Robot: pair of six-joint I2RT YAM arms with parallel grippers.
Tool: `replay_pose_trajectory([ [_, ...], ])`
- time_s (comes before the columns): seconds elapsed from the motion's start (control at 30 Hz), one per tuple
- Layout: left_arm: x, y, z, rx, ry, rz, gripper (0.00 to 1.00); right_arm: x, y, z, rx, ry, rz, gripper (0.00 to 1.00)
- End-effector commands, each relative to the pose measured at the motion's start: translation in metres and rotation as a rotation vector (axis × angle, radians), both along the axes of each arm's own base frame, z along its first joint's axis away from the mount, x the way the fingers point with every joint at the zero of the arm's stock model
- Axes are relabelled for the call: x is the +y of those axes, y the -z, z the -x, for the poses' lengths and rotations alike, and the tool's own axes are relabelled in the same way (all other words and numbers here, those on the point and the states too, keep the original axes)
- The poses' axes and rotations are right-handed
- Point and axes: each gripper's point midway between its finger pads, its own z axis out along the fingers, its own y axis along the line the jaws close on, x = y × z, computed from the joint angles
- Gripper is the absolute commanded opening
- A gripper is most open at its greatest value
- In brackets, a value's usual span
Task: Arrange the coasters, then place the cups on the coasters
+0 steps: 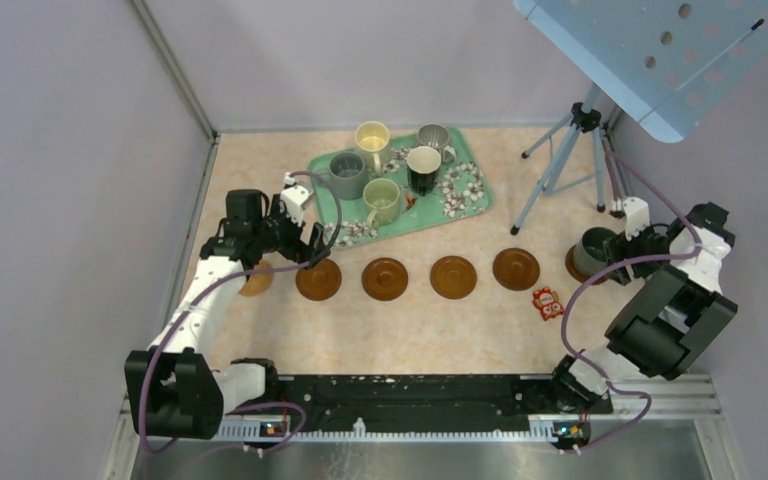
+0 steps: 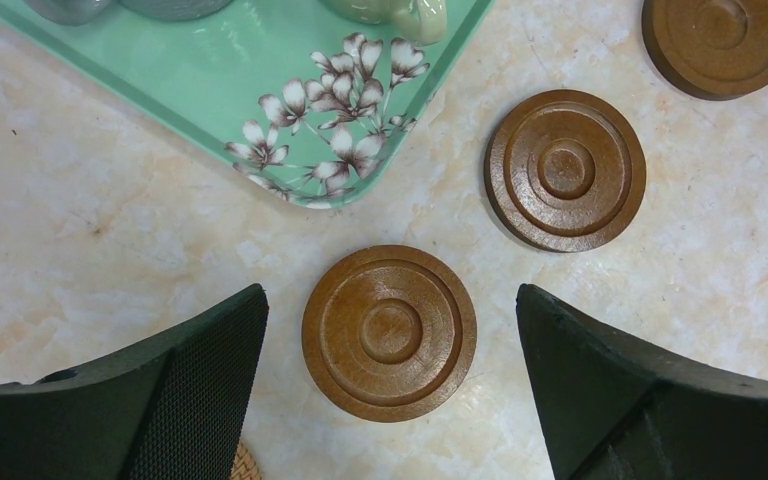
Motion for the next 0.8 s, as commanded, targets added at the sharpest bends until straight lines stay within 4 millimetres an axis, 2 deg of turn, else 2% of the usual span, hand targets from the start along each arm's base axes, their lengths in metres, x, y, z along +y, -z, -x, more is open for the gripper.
replay_pose_trajectory([
  [0.0, -0.003, -0.011, -0.005, -0.041, 0.016, 0.008, 0.99, -0.002, -0.055, -0.017, -0.111, -0.018, 0.023, 0.67],
  [0.17, -0.004, -0.013, -0.006, -0.042, 0.017, 0.013, 0.99, 0.017, -0.078, -0.028, -0.113, -0.025, 0.006, 0.68],
  [0.27, -0.004, -0.012, -0.006, -0.038, 0.017, 0.012, 0.99, 0.044, -0.086, -0.035, -0.109, -0.044, -0.008, 0.68],
  [0.57, -0.003, -0.011, -0.007, -0.035, 0.009, 0.008, 0.99, 0.132, -0.090, -0.050, -0.121, -0.089, -0.045, 0.68],
  [0.73, -0.002, -0.011, -0.007, -0.035, 0.005, 0.008, 0.99, 0.184, -0.111, -0.080, -0.222, -0.017, -0.079, 0.68],
  [0.77, -0.002, -0.010, -0.007, -0.034, 0.005, 0.007, 0.99, 0.201, -0.116, -0.086, -0.241, -0.024, -0.086, 0.67],
])
